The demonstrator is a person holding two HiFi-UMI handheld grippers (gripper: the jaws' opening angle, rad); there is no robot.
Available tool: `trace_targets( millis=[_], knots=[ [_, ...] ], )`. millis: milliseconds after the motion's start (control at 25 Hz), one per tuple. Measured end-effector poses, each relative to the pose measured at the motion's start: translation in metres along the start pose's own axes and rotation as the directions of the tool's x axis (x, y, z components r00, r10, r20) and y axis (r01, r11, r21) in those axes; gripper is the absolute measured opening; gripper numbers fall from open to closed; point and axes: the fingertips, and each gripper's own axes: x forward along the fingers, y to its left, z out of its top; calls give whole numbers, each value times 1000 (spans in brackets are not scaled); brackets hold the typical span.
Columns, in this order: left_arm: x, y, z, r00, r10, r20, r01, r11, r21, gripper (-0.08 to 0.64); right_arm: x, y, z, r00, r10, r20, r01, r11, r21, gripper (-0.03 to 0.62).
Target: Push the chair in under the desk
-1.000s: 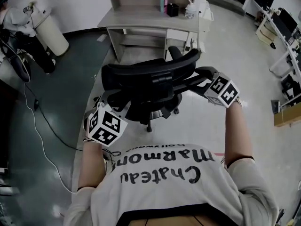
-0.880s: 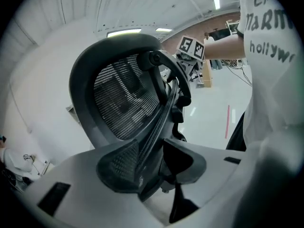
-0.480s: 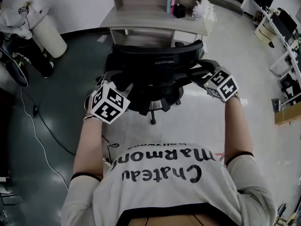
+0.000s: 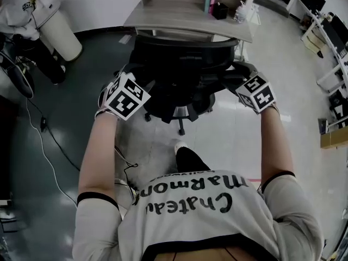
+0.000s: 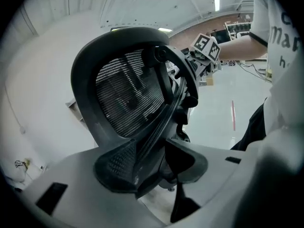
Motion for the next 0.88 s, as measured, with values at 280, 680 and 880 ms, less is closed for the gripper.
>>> trace_targets(
  millis=[280, 680, 880],
  knots=[
    [10, 16, -5, 999, 9, 44, -9, 1000, -12, 187, 18, -8, 6, 1000, -14, 14, 14, 1000, -8, 296],
    [46, 83, -28, 997, -41, 67, 41, 999, 0, 193, 83, -34, 35, 1000, -16, -15, 16, 1000, -6, 299],
    [55, 105, -33, 996, -69, 49, 69, 998, 0, 198, 101, -42, 48, 1000, -7, -24, 7, 1000, 2, 298]
  ],
)
